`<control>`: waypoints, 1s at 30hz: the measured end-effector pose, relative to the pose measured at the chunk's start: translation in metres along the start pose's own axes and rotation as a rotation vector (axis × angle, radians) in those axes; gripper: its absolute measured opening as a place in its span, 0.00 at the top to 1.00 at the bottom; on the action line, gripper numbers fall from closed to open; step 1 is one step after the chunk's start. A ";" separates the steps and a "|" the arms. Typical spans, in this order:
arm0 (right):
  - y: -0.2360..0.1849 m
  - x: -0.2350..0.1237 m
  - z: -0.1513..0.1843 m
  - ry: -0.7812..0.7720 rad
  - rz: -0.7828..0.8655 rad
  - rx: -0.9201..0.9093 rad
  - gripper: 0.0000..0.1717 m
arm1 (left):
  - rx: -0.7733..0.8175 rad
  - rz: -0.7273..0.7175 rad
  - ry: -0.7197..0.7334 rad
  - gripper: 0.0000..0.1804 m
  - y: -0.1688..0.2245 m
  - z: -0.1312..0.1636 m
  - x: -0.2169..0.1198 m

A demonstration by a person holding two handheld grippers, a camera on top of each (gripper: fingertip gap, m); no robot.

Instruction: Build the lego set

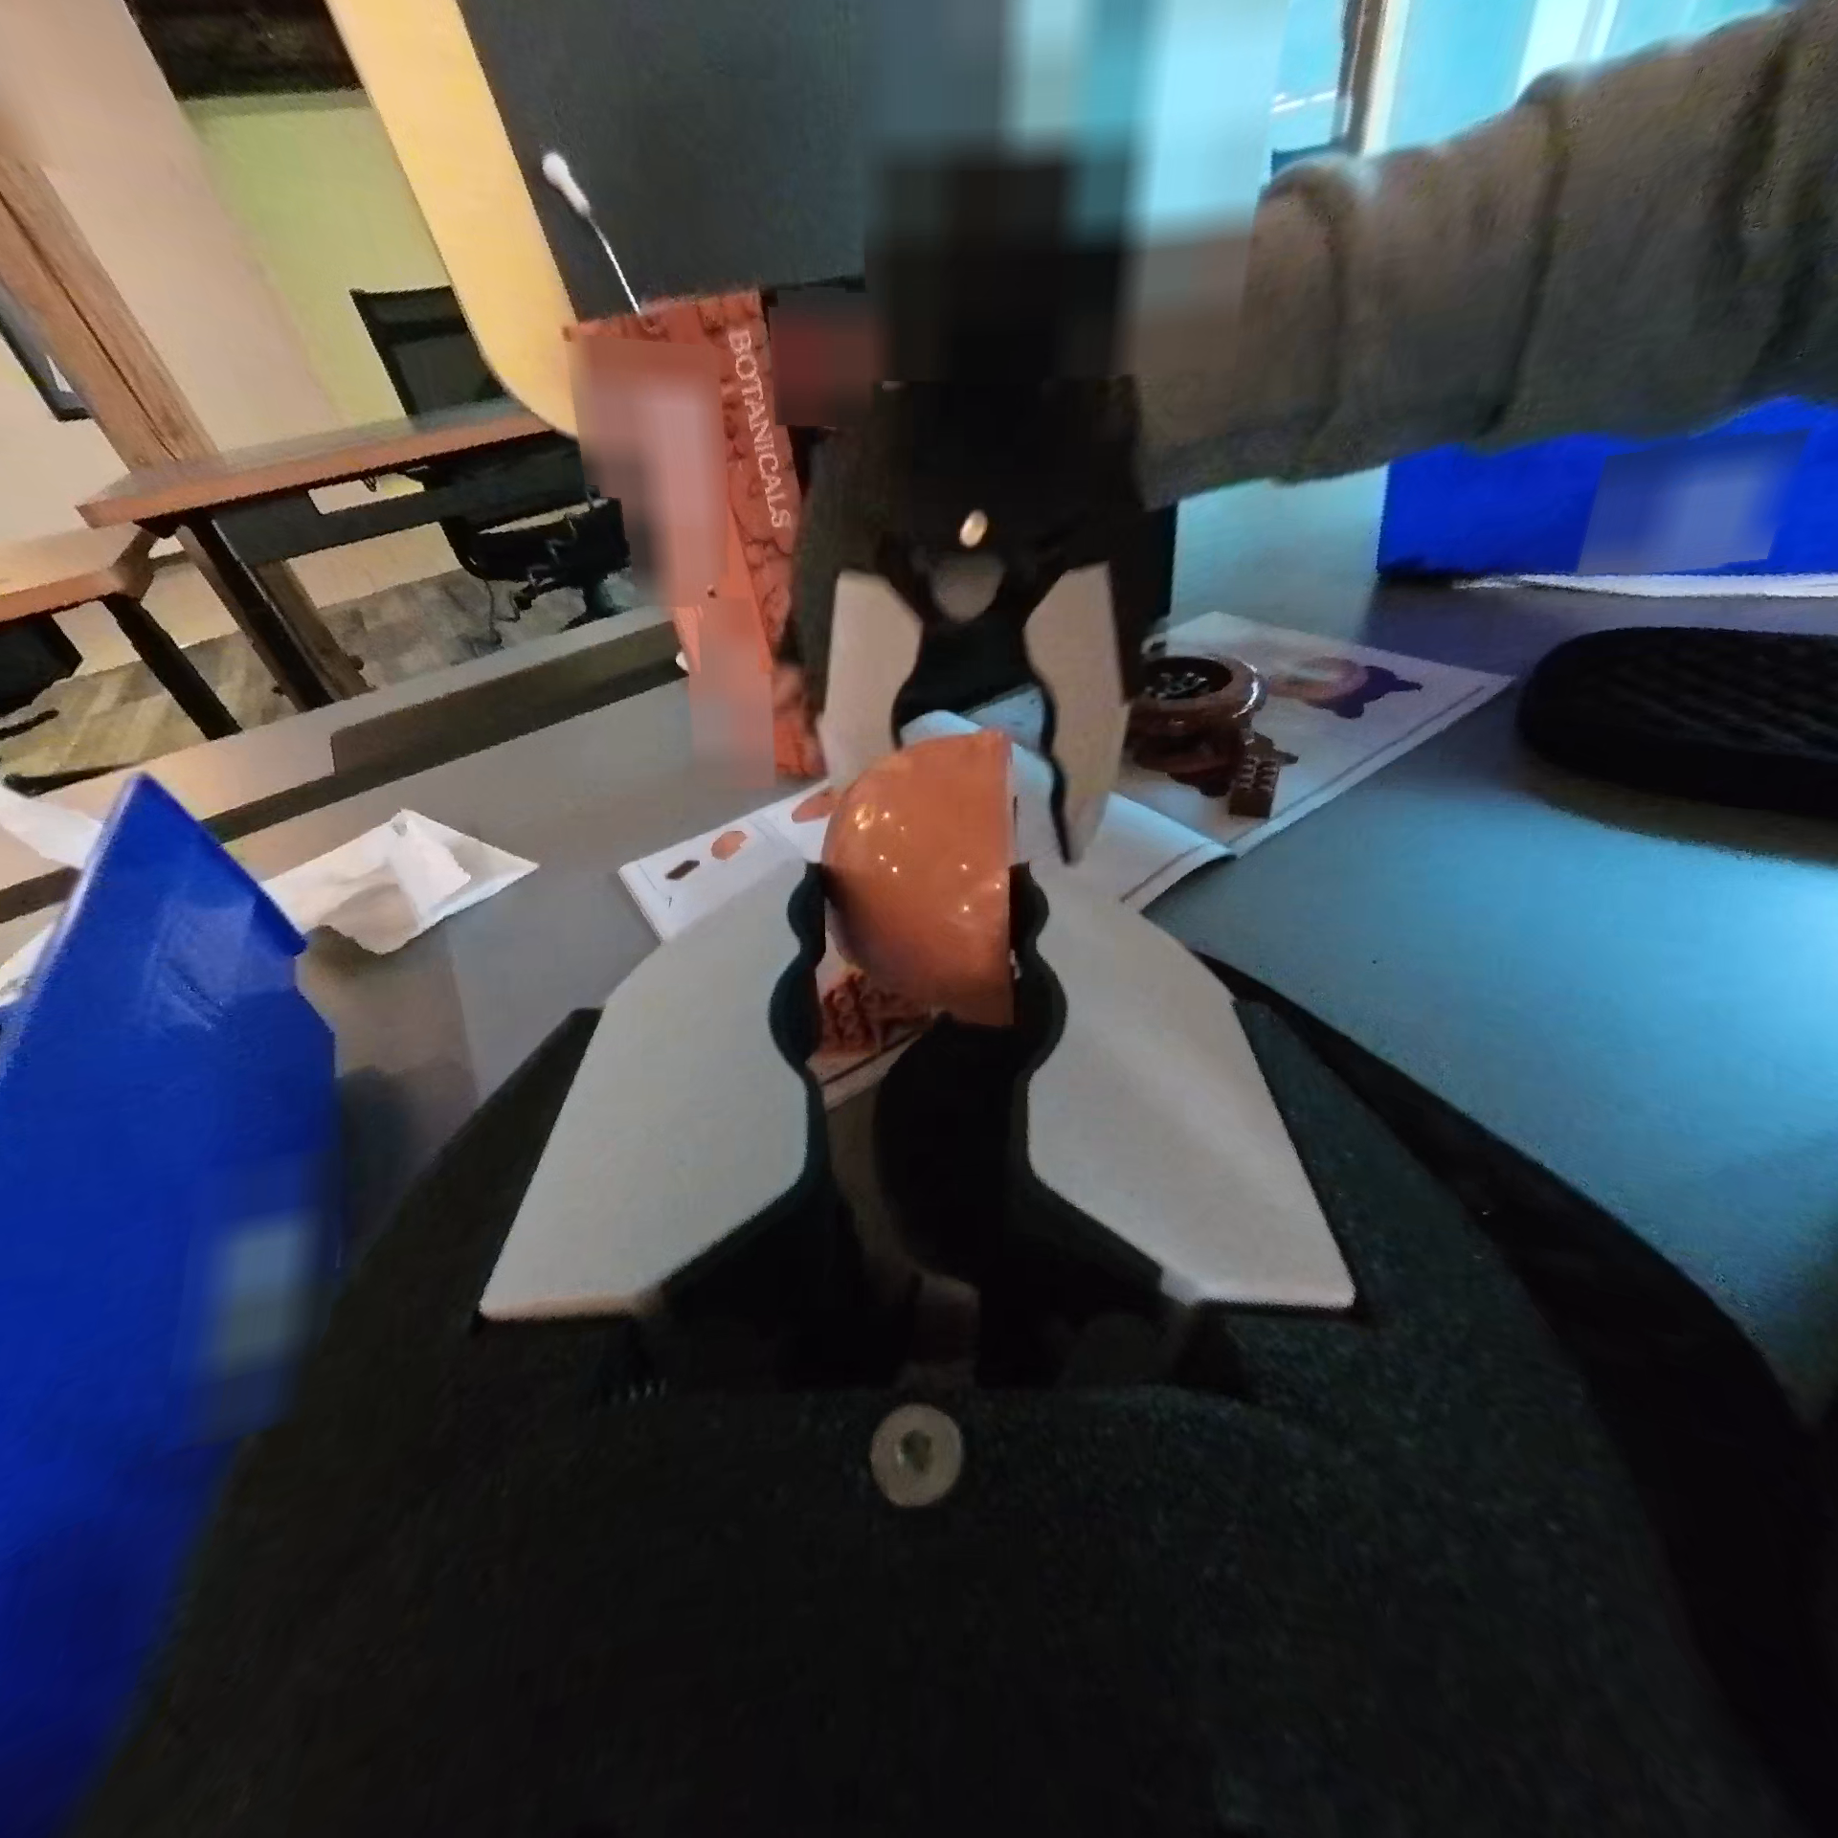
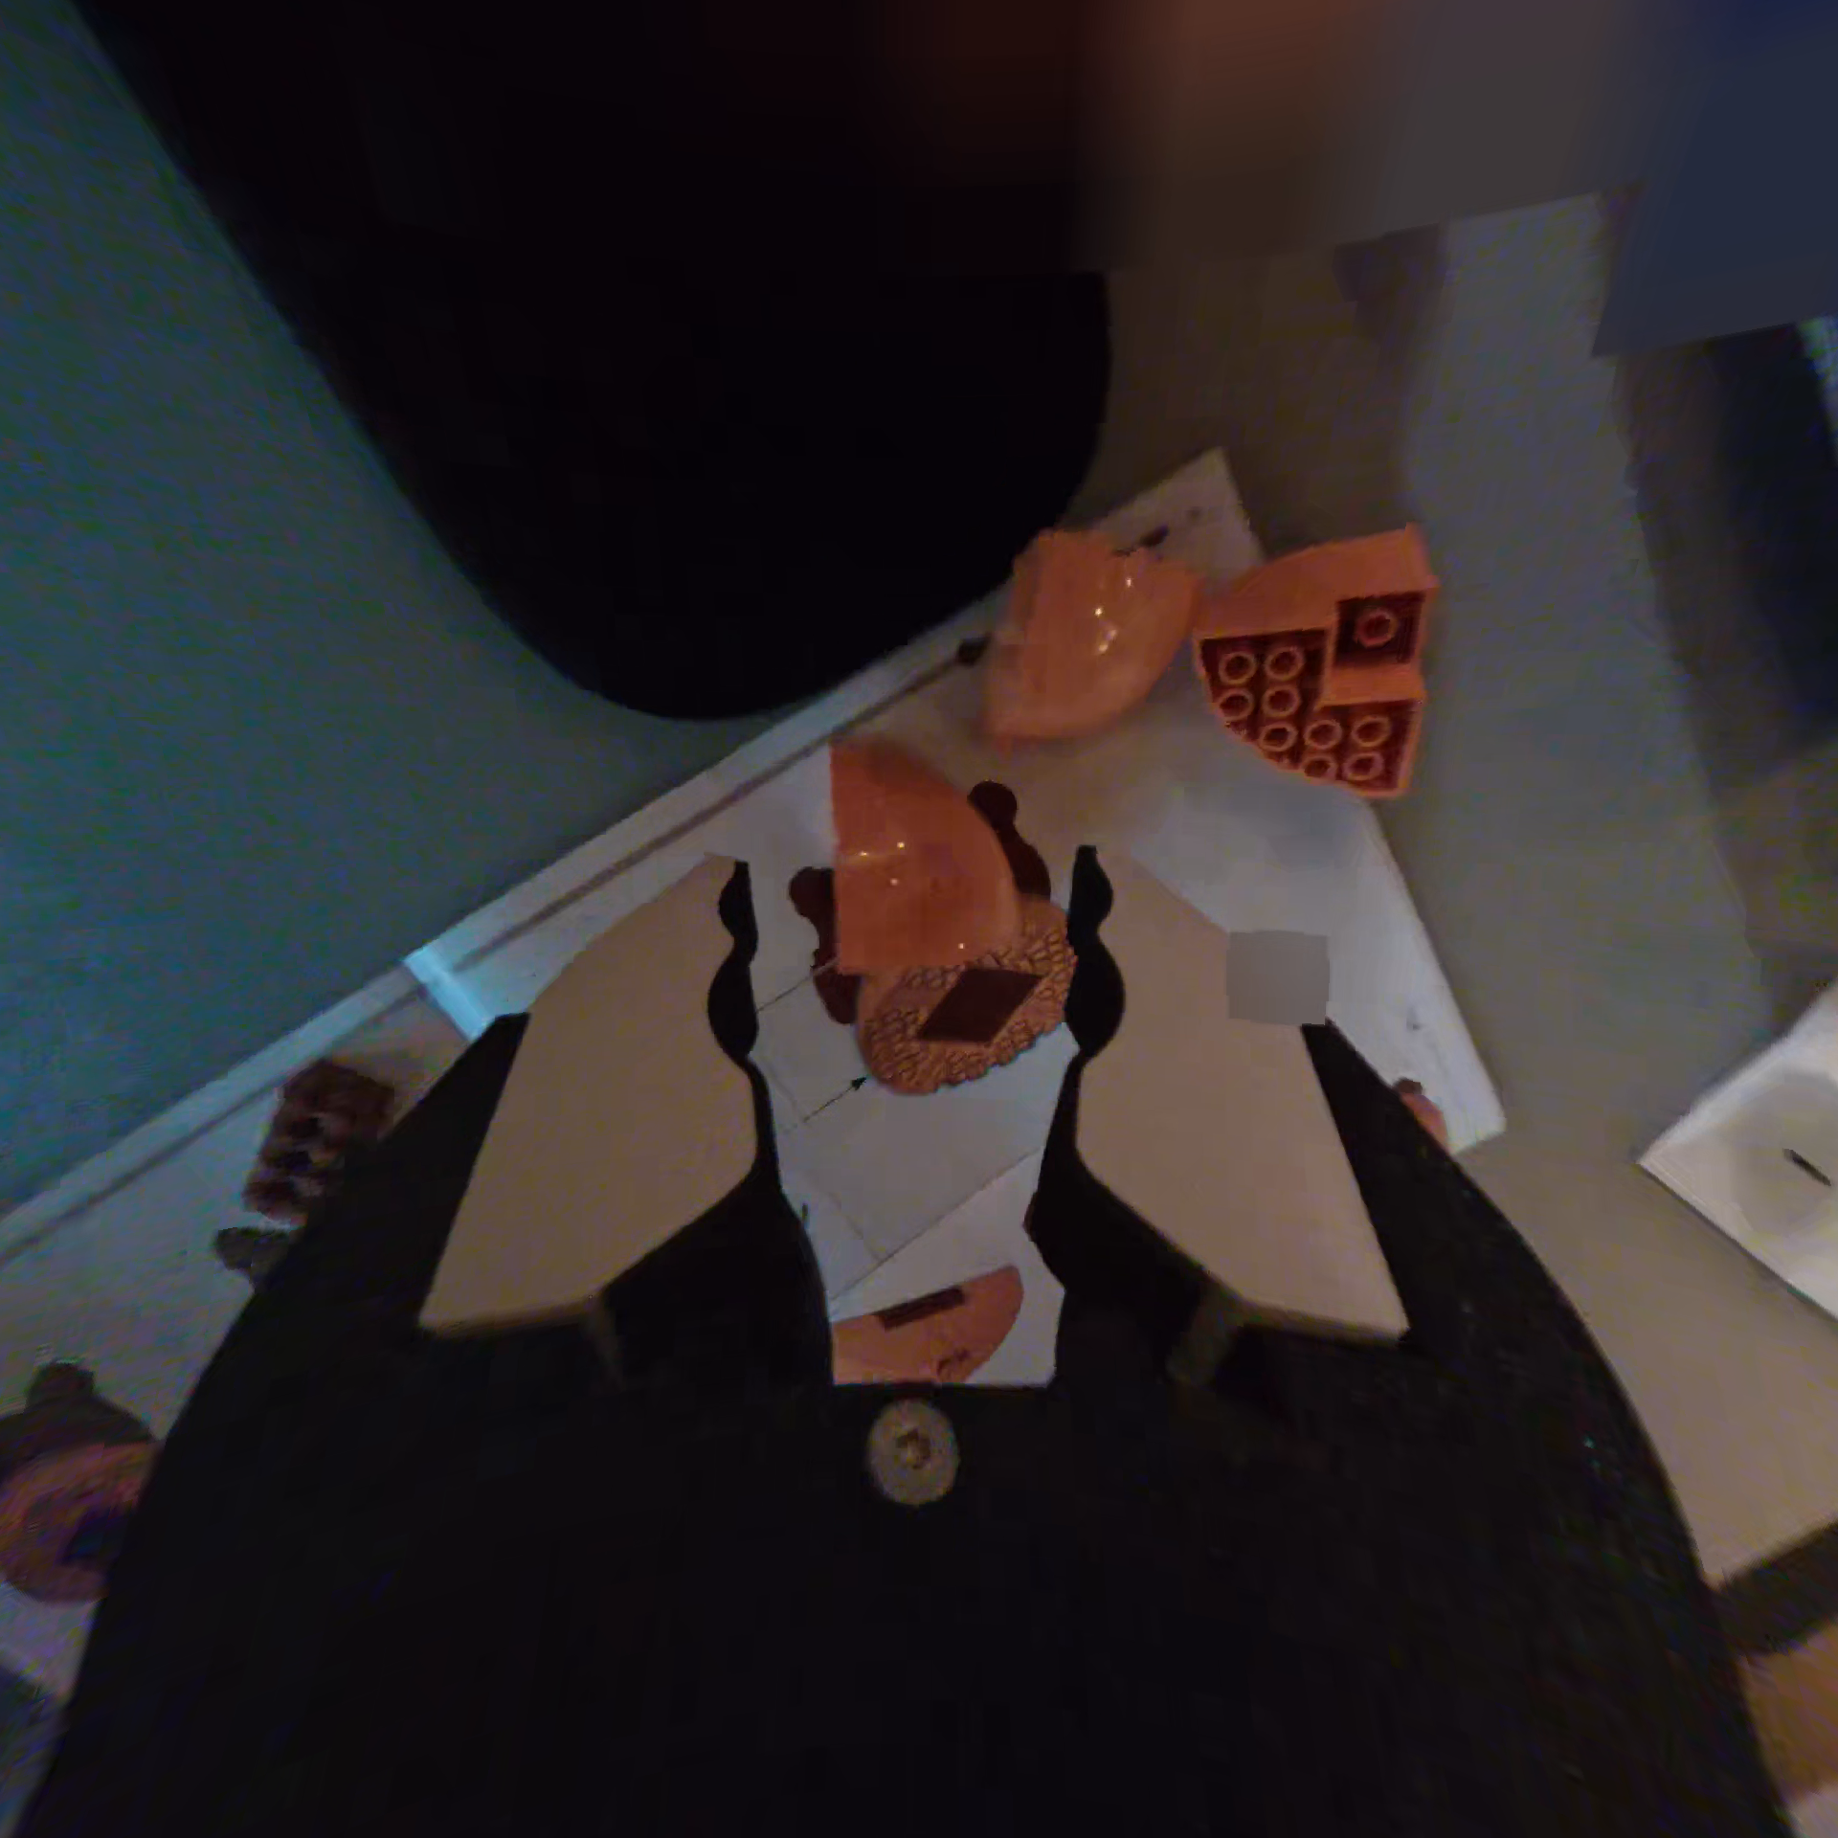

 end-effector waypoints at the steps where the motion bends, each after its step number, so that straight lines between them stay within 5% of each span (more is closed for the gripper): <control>1: 0.004 0.009 0.002 -0.029 -0.036 0.030 0.70 | 0.009 -0.001 0.001 0.80 0.001 -0.001 -0.001; 3: 0.009 0.016 0.005 -0.048 -0.103 0.245 0.76 | 0.024 -0.010 -0.005 0.80 0.002 -0.002 -0.003; 6: 0.007 0.009 0.014 -0.073 -0.148 0.908 0.76 | 0.025 -0.018 -0.009 0.80 0.002 0.000 -0.006; 8: -0.007 0.001 0.015 0.051 -0.141 1.062 0.67 | 0.009 -0.009 -0.008 0.80 0.001 0.003 -0.006; 10: -0.020 -0.012 0.019 0.044 -0.067 1.021 0.49 | 0.000 -0.001 -0.004 0.80 0.000 0.005 -0.004; 12: -0.031 -0.024 0.020 0.036 -0.017 0.861 0.49 | 0.006 0.003 -0.003 0.80 0.000 0.005 -0.003; 17: -0.035 -0.019 0.014 0.006 0.139 0.225 0.69 | 0.028 -0.002 -0.034 0.80 0.006 0.006 0.002; 19: -0.027 -0.005 0.013 -0.017 0.144 0.104 0.72 | 0.021 0.015 -0.038 0.80 0.009 0.005 0.002; 22: -0.017 0.013 0.013 0.004 0.048 0.148 0.76 | 0.019 0.011 -0.048 0.80 0.013 0.006 0.000; 25: -0.020 0.011 0.011 0.021 -0.002 0.469 0.78 | 0.031 -0.028 -0.081 0.80 0.014 0.010 -0.003; 27: -0.033 0.008 0.007 0.030 -0.072 0.630 0.64 | 0.032 -0.042 -0.102 0.80 0.015 0.015 -0.004; 30: -0.047 -0.003 0.010 0.036 -0.015 0.526 0.60 | 0.016 -0.004 -0.094 0.80 0.015 0.017 -0.002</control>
Point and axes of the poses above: each gripper's, where its closed fingertips meet, x out along the fingers, z out of its underside, y = z × x across the jaws, the point moved 10 cm from there along -x, back along the fingers, and after that the axes turned 5 degrees about -y, right-handed, at the moved point
